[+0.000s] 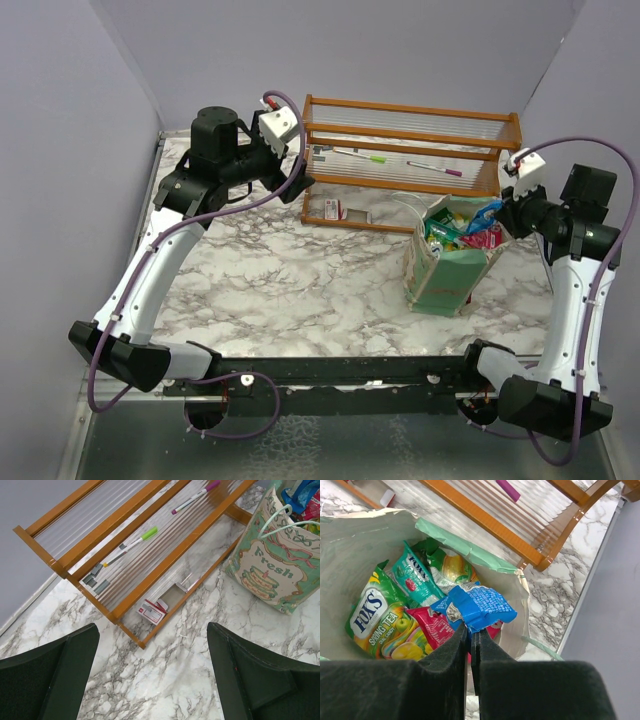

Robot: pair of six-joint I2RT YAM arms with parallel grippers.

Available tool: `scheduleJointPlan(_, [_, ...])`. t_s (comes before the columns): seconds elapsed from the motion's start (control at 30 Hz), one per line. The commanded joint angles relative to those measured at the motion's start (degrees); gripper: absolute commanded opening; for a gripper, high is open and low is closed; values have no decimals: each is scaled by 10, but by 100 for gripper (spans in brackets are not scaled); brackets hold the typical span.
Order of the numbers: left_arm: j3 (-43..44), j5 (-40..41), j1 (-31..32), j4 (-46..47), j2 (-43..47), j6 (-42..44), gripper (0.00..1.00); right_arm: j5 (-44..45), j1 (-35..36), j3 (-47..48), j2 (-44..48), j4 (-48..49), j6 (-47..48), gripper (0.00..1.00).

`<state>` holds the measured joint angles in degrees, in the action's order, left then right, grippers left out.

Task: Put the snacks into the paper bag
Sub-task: Place the snack in the paper bag.

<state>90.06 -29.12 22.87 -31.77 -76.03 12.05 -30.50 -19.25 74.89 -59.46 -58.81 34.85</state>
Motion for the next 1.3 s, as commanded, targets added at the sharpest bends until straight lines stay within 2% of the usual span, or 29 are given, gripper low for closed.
scheduleJointPlan(0.0, [-2,-19,-5,12,13,-8,92,-23,0,-14,7,10,21,6])
scheduleJointPlan(0.33, [-7,-33,-12,17,17,-16,92,-63,4,-34,16,-60,65,12])
scheduleJointPlan(0.47, [-6,-36,-13,17,17,-17,92,-91,4,-42,27,-79,77,19])
scheduleJointPlan(0.6, [-6,-39,-14,18,17,-17,92,-120,4,-46,33,-90,82,26])
scheduleJointPlan(1.27, [-11,-51,-23,19,33,-24,92,-219,4,-14,15,-124,75,42])
